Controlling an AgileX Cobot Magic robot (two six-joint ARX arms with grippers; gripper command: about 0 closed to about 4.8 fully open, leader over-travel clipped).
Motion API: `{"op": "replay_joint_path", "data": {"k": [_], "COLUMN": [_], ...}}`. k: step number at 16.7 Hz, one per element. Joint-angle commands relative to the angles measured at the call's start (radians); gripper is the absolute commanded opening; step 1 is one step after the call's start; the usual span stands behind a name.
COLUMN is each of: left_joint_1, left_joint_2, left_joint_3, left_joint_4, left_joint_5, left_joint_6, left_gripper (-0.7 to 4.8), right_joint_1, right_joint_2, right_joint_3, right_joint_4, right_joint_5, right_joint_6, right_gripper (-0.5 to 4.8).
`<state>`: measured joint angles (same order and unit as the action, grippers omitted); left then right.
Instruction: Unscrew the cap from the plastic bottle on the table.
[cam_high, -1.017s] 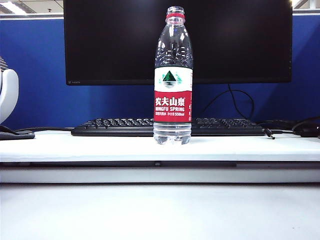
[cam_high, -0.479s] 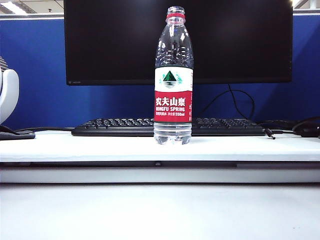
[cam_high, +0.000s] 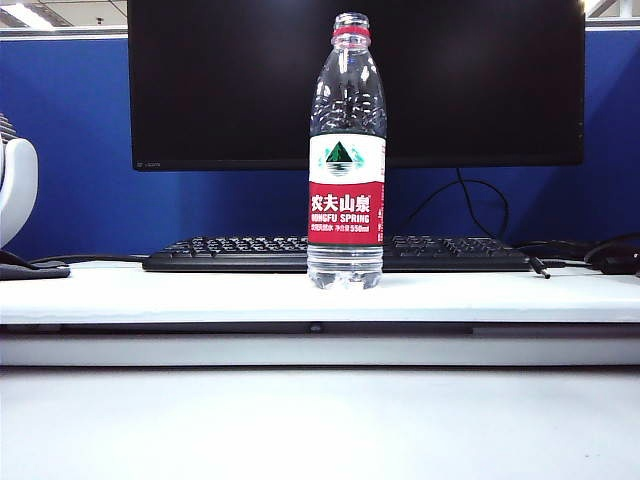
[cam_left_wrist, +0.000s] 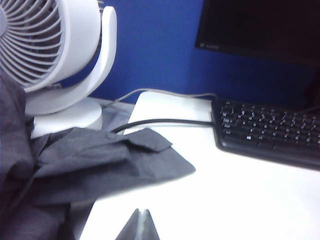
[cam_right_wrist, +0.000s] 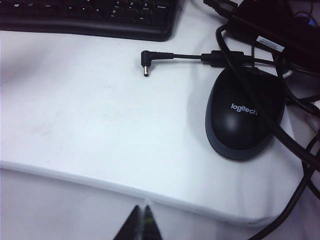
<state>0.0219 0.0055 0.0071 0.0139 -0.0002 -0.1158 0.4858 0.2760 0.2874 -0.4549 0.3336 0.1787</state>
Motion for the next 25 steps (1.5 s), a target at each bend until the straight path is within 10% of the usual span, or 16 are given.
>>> {"op": "replay_joint_path", "data": {"k": [1,25], "left_joint_1": [0.0,-0.001], "left_joint_2": [-0.002,-0.002], "left_joint_3": [0.0,0.0], "left_joint_4": [-0.015,-0.032], "left_joint_5": [0.004,0.03], "left_joint_6": [0.012,0.136], "left_gripper": [-0.05,-0.05], "right_joint_1": [0.0,0.0], "right_joint_2": [-0.002,-0.002], "right_joint_3": [0.001,0.001], "right_joint_4": [0.01,0.01], "right_joint_5": [0.002,0.002], "right_joint_6": [0.005,0.005], "right_gripper": [-0.01,-0.01]}}
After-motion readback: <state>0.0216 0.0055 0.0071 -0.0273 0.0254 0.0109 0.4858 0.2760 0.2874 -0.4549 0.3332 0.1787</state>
